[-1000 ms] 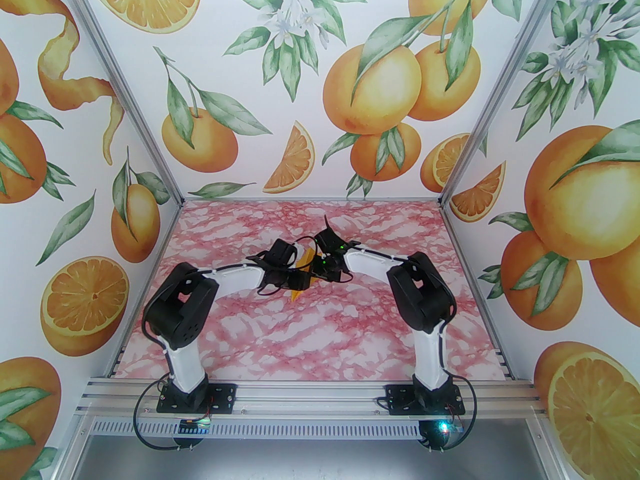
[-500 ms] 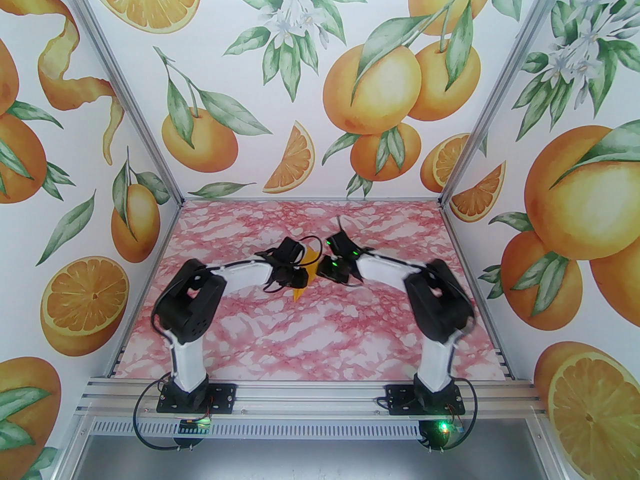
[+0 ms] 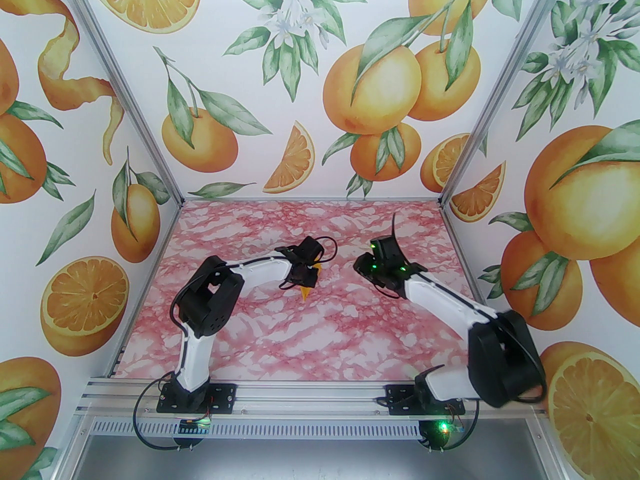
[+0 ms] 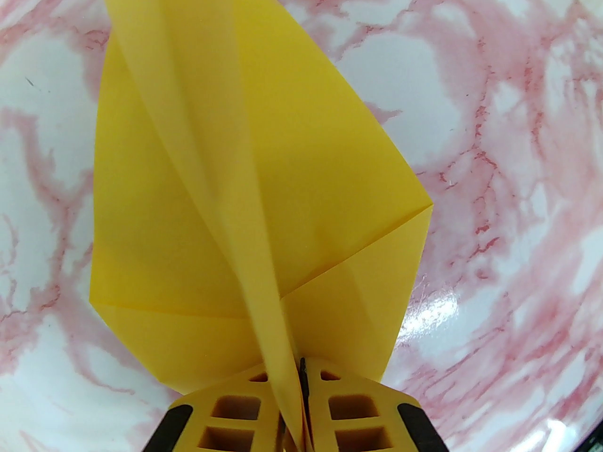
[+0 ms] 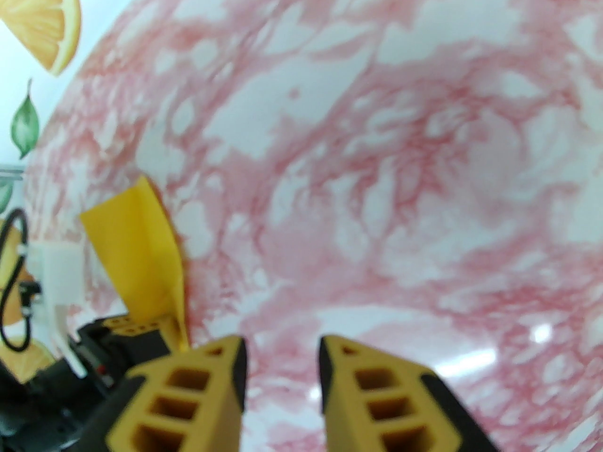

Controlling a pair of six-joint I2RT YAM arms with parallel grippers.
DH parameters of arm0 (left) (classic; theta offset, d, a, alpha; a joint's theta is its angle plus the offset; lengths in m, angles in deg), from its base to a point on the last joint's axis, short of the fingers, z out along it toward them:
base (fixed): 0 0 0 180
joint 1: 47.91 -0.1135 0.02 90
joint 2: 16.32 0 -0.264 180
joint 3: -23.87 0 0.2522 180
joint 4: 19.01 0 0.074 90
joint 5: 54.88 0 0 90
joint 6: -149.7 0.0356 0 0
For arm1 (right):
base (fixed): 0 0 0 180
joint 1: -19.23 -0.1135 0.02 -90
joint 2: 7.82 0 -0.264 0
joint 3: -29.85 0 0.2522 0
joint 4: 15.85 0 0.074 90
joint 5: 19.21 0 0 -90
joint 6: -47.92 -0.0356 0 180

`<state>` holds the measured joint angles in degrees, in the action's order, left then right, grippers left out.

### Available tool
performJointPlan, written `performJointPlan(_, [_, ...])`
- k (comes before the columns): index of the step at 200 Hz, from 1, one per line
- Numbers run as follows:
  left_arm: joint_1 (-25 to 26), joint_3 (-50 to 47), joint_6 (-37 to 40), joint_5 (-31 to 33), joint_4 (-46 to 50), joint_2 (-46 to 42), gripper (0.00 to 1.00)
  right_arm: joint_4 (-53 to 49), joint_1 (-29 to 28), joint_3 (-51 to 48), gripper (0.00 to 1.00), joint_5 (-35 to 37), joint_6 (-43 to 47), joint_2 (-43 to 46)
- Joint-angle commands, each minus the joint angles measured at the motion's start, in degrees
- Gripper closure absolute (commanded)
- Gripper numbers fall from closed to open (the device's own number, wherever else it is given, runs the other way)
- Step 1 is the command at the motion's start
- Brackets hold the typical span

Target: Fold a paper plane with a square sheet of paper (fold left side to right side)

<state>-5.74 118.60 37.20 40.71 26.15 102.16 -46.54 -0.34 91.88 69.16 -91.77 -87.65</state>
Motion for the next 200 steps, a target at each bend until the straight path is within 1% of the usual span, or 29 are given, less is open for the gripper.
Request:
performJointPlan(1, [1.01,0.58,-1.13,1.99,4.92,3.82,0.75,-0.54,0.85,-1.40,0.67,1.41,0.47,2.59])
performJointPlan(9, [1.12,0.59,-1.44,1.82,5.12,4.00,0.71,-0.71,0.98,-1.59,0.67,1.45,0.47,2.98])
performJointPlan(27, [1.38,0.51,-1.93,1.58,5.37,4.02,0.69,-0.67,1.12,-2.14,0.67,1.14,0.47,3.92])
performJointPlan(40, [1.53,0.42,-2.18,1.41,5.55,3.95,0.62,-0.58,1.12,-2.44,0.67,1.11,0.23,4.38])
performJointPlan(73, [1.53,0.00,-3.02,2.34,6.46,3.78,0.58,-0.30,1.07,-3.26,0.67,0.83,-0.23,5.53])
performJointPlan(81, [1.54,-0.11,-3.20,2.58,6.56,3.48,0.59,-0.39,1.12,-3.36,0.67,0.77,-0.23,5.75])
performJointPlan(109, [1.56,-1.57,-3.83,1.59,4.11,0.14,0.65,-0.64,1.12,-3.71,0.67,0.57,0.03,6.30])
performJointPlan(158, [1.17,1.08,-2.62,2.98,6.06,-3.87,0.66,0.04,1.12,-4.50,0.67,-0.30,-0.23,6.20])
performJointPlan(174, [1.01,1.49,-2.31,3.59,6.57,-4.21,0.66,0.12,1.11,-4.83,0.67,-0.39,-0.32,6.25])
performJointPlan(187, [0.90,1.73,-2.12,3.83,6.92,-4.31,0.60,0.35,1.12,-5.15,0.67,-0.58,-0.50,6.18])
performJointPlan(200, [0.83,1.78,-1.85,3.56,6.84,-4.31,0.60,0.48,1.14,-5.34,0.66,-0.77,-0.63,6.00])
